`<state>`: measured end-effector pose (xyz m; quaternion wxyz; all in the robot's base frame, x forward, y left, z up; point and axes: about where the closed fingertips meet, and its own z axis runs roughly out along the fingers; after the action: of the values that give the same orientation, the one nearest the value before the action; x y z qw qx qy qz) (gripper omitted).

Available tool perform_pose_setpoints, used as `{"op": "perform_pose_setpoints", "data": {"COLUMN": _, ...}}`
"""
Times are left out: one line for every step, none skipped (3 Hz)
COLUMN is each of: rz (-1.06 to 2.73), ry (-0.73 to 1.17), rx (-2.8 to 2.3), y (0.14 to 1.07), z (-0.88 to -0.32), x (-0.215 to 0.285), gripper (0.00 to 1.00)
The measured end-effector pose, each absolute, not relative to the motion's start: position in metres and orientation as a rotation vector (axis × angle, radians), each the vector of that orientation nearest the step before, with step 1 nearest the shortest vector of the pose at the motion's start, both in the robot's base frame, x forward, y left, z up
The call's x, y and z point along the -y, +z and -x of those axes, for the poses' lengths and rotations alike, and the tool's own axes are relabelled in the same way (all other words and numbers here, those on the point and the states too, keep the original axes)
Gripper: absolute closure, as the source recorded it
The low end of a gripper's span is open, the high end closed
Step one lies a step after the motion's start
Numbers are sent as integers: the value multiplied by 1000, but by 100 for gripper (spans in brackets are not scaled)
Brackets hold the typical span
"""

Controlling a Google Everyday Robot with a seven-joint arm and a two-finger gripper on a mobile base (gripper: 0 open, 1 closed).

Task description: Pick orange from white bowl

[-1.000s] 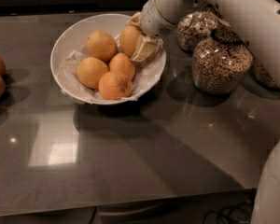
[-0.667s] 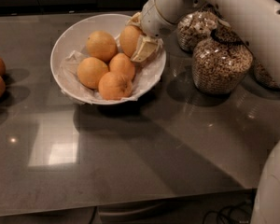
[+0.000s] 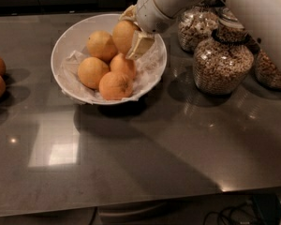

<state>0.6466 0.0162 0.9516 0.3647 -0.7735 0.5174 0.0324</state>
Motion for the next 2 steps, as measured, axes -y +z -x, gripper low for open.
{"op": "perform_pose_setpoints", "data": {"rz": 1998, "ry": 57, "rx": -1247, "y": 983, "z": -620, "x": -28, "gripper": 100}}
{"op": "perform_pose_setpoints", "data": {"rz": 1995, "ry": 93, "rx": -1191, "y": 1000, "z": -603, "x": -33, "gripper": 100}}
